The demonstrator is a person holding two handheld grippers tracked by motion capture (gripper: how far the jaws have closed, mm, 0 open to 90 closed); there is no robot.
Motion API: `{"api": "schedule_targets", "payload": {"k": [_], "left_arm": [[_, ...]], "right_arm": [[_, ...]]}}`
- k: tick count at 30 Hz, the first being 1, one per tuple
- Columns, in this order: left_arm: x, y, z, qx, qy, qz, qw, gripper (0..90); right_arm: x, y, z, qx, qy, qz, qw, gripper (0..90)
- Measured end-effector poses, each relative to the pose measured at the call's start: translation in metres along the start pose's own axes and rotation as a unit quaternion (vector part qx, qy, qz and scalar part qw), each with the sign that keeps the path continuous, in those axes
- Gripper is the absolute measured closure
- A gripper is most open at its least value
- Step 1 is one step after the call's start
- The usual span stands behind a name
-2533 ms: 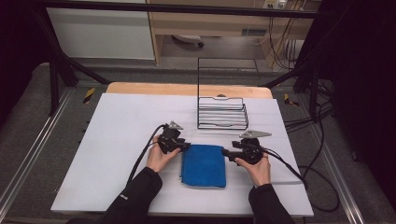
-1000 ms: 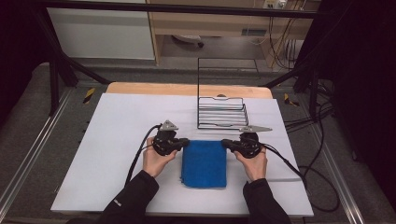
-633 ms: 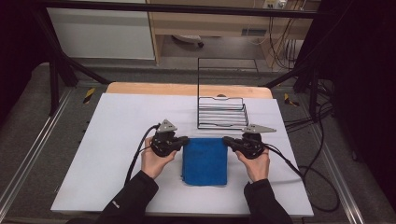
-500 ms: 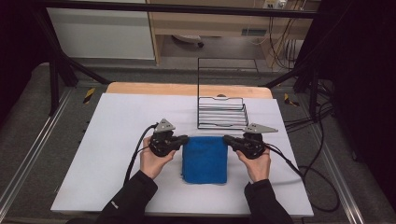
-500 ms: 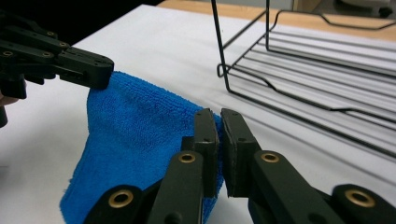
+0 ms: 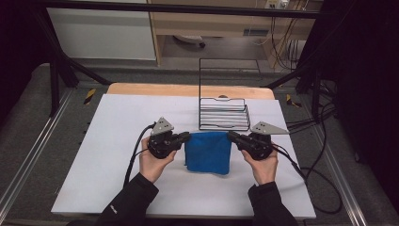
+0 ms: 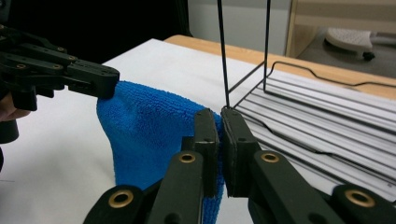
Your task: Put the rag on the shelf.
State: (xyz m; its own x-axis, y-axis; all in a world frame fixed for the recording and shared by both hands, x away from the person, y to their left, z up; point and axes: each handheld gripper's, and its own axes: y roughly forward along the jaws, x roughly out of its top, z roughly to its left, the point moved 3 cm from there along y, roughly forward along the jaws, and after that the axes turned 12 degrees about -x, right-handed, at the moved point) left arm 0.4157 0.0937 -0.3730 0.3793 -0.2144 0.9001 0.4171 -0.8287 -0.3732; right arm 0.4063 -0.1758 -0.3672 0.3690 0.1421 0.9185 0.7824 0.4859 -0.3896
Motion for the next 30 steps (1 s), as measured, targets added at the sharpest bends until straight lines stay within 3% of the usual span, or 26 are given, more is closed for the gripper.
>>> {"api": "schedule_targets", "payload": {"k": [7, 14, 24, 30], "left_arm": [[0.013, -0.009, -0.006, 0.002, 0.012, -0.035, 0.9993, 85.3], [0.023, -0.013, -0.011, 0.002, 0.018, -0.055, 0.9983, 85.3], [0.043, -0.014, -0.016, -0.003, 0.025, -0.084, 0.9961, 85.3], [0.059, -0.014, -0.023, -0.003, 0.04, -0.098, 0.9944, 85.3]], "right_arm": [[0.011, -0.011, 0.003, -0.007, -0.011, -0.034, 0.9993, 86.1], [0.022, -0.022, 0.007, -0.011, -0.017, -0.062, 0.9979, 86.1], [0.039, -0.034, 0.005, -0.028, -0.017, -0.099, 0.9945, 86.1], [0.05, -0.043, 0.002, -0.042, -0.018, -0.12, 0.9918, 86.2]]}}
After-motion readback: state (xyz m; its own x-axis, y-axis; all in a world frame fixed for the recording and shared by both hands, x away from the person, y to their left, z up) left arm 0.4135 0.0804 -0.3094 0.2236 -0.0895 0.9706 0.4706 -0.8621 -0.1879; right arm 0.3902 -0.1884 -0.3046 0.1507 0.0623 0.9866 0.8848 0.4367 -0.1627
